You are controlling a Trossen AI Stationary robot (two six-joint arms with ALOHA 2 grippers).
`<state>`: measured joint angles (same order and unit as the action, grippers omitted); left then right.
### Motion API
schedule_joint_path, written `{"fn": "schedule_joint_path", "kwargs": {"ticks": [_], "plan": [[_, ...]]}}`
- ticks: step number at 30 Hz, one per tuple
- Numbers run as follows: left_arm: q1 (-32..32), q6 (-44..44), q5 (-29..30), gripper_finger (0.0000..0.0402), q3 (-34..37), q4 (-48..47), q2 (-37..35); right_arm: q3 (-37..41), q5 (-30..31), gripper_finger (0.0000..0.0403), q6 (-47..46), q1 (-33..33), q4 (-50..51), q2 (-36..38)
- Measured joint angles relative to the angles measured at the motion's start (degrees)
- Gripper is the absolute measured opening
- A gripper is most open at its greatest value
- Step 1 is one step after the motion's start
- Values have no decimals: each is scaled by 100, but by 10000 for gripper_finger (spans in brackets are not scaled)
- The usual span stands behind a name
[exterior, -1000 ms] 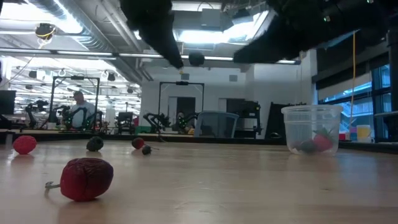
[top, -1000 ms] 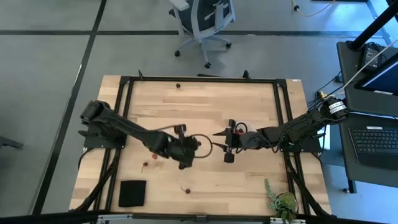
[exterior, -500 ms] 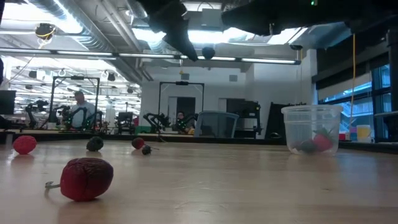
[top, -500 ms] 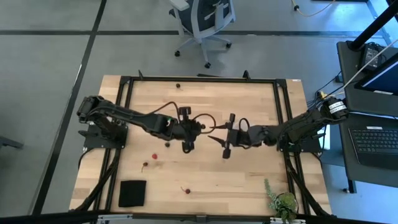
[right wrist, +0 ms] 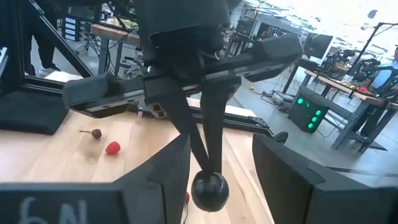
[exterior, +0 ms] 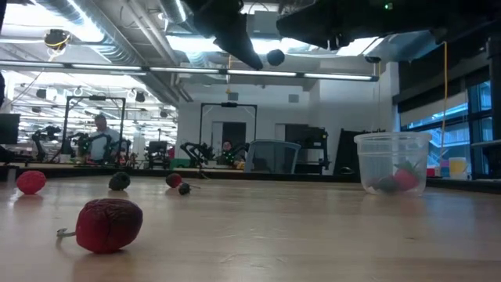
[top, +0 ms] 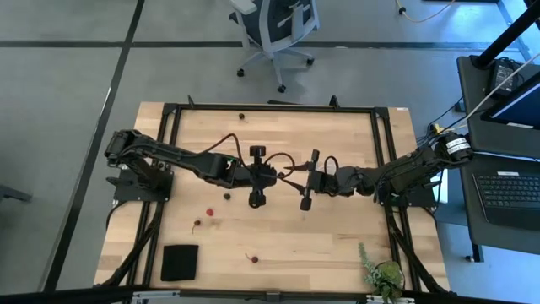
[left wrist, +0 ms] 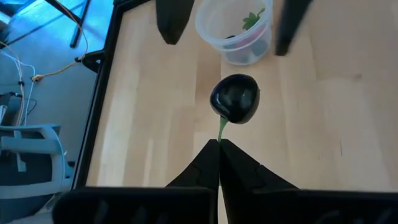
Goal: Pick and placing Produce into tupperware
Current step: Put the black cherry into the transparent bucket
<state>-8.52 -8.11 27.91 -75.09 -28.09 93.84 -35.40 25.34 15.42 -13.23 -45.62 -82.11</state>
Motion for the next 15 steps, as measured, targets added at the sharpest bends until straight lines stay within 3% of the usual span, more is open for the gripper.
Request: {"fn": "schedule_joint_path", "kwargs": {"ticks": [9,15], "plan": [[0,-14,1,0,0,211,0,2,-5,272,8,0,98,0],[-1,-12,3,0,0,260,0,2,-4,288,9,0,109,0]]}}
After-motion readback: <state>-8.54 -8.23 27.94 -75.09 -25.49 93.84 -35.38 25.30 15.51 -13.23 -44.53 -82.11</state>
